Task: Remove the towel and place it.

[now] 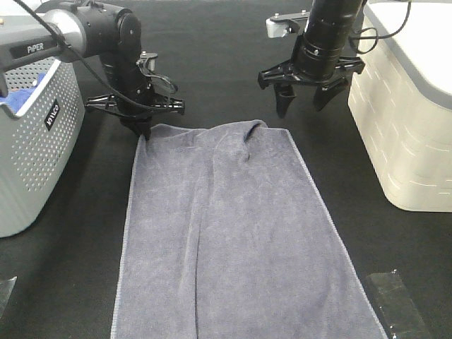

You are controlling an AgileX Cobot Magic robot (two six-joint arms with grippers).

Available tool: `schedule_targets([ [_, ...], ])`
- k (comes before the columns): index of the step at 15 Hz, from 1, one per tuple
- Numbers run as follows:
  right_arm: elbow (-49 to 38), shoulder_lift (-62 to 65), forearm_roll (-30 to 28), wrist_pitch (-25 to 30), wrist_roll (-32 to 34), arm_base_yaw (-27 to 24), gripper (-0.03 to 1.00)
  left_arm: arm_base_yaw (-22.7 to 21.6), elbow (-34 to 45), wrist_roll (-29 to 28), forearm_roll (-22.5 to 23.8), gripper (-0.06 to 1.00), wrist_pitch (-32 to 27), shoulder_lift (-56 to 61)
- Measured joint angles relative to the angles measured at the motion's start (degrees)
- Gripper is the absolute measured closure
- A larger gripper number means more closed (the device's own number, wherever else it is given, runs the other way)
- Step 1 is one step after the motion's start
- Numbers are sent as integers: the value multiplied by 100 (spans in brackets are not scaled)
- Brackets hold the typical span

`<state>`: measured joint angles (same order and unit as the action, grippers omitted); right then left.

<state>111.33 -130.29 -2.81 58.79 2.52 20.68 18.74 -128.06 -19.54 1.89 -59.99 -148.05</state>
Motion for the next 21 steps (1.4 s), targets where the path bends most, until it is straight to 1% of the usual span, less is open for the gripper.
schedule_targets([
  [1, 0, -52, -11, -132, 0, 0, 27, 0, 0, 6, 6, 93, 0, 0],
  [3, 0, -189, -17, -327, 0, 0, 26, 0, 0, 6, -6, 93, 0, 0],
  [7, 327, -676, -183, -338, 0, -6, 28, 0, 0, 6, -46, 93, 46, 0],
  [10, 722, -1060, -172, -321, 0, -86, 30, 0, 0, 6, -46, 93, 46, 0],
  [13, 768, -1175, -120, -332, 46, -206, 33, 0, 0, 6, -46, 93, 69, 0],
  [15, 779, -1175, 69, -304, 11, -212, 35, 0, 0, 6, -52, 93, 86, 0],
  [16, 785, -1175, 321, -201, -80, -212, 36, 0, 0, 6, -52, 93, 86, 0],
  [17, 814, -1175, 430, -86, -115, -212, 36, 0, 0, 11, -52, 93, 86, 0],
  [19, 934, -1180, 498, 57, -178, -212, 36, 0, 0, 11, -52, 93, 86, 0],
  [21, 963, -1180, 533, 69, -183, -212, 40, 0, 0, 11, -52, 93, 86, 0],
])
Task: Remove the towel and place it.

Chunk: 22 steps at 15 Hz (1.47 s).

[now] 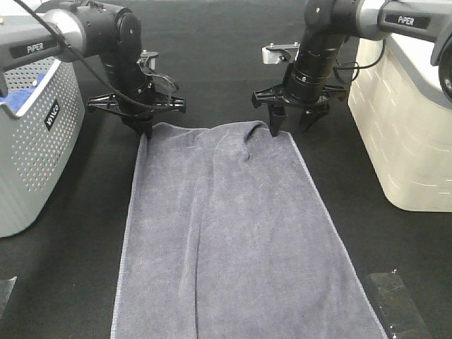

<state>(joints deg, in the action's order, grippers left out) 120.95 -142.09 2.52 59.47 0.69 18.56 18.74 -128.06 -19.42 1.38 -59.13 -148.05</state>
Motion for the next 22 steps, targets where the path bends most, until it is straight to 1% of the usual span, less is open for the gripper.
schedule_targets([
  [5, 17, -201, 17, 138, -126, 0, 44, 0, 0, 17, 0, 93, 0, 0],
  [6, 17, -223, 6, 138, -138, 0, 48, 0, 0, 17, 0, 93, 0, 0],
  [8, 17, -223, 0, 138, -138, 0, 65, 0, 0, 17, 0, 93, 0, 0],
  [11, 17, -212, -6, 138, -143, 0, 95, 0, 0, 17, 0, 93, 0, 0],
  [12, 29, -195, -69, 149, -143, 0, 97, 0, 0, 17, 0, 93, 0, 0],
  [15, 229, -109, -172, 269, -69, 0, 97, 0, 0, 120, 11, 93, 0, 11],
  [16, 355, -86, -212, 286, -23, 0, 97, 0, 0, 132, 80, 93, 17, 46],
  [19, 808, -57, -453, 292, 206, 0, 97, 0, -11, 143, 521, 93, 367, 241],
  [22, 1037, -57, -710, 189, 327, 0, 97, 0, -23, 143, 596, 93, 693, 269],
])
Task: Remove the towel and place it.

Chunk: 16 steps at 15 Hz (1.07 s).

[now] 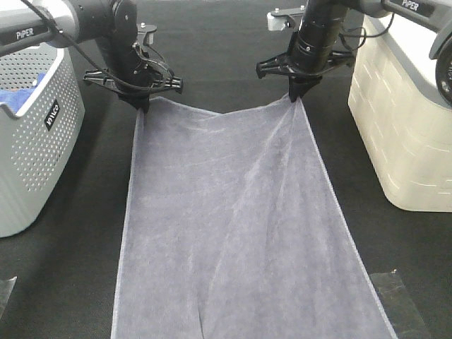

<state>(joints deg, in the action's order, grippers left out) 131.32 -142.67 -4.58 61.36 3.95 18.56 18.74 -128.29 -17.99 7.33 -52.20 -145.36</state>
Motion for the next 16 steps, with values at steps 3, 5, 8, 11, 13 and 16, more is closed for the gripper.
schedule_targets([
  [3, 63, 0, -281, -332, 160, 0, 97, 0, 0, -155, 361, 93, 607, 0],
  [5, 63, 0, -367, -619, 223, 0, 97, 0, 0, -258, 573, 93, 1100, 0],
  [8, 63, -6, -550, -1123, 269, 0, 97, 0, 0, -304, 819, 93, 1730, -23],
  [11, 63, -6, -756, -1662, 350, 0, 97, 0, 0, -435, 1146, 93, 2246, -92],
  [13, 63, -6, -842, -2011, 390, 0, 97, 0, 0, -579, 1438, 93, 2601, -149],
  [16, 63, -6, -1100, -2458, 395, 0, 97, 0, 0, -625, 1690, 93, 3226, -246],
])
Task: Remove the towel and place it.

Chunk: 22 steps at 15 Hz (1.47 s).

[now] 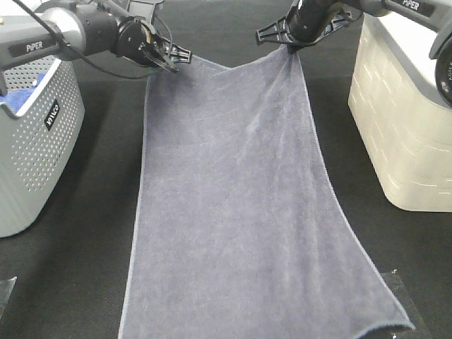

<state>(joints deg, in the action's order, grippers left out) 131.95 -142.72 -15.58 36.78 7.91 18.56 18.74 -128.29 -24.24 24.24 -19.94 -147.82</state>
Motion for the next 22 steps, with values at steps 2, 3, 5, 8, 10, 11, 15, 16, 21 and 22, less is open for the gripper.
schedule_targets([
  [2, 0, 0, -201, -155, 6, 0, 97, -17, 0, 0, 178, 93, 619, -6],
  [3, 0, 0, -298, -195, 23, 0, 97, -52, 0, 0, 241, 93, 888, -6],
  [5, 0, 0, -424, -401, 57, 0, 97, -160, 0, -86, 286, 93, 1335, -6],
  [8, 0, 0, -476, -905, 195, -6, 97, -315, 0, -350, 286, 93, 1742, -6],
  [10, 0, 0, -556, -1026, 275, -6, 97, -338, 0, -367, 292, 93, 1851, -6],
  [11, 0, 0, -619, -1026, 292, -6, 97, -332, 0, -367, 292, 93, 1856, -6],
  [15, 0, 0, -705, -1043, 292, -6, 97, -332, 0, -367, 292, 93, 1822, -6],
  [16, 0, 0, -705, -1043, 292, -6, 95, -332, 0, -367, 292, 93, 1759, -6],
  [21, 0, 0, -710, -1043, 292, -6, 31, -332, 0, -367, 332, 38, 1398, -6],
  [22, 0, 0, -710, -1043, 292, -6, 24, -332, 0, -367, 332, 24, 1398, -6],
])
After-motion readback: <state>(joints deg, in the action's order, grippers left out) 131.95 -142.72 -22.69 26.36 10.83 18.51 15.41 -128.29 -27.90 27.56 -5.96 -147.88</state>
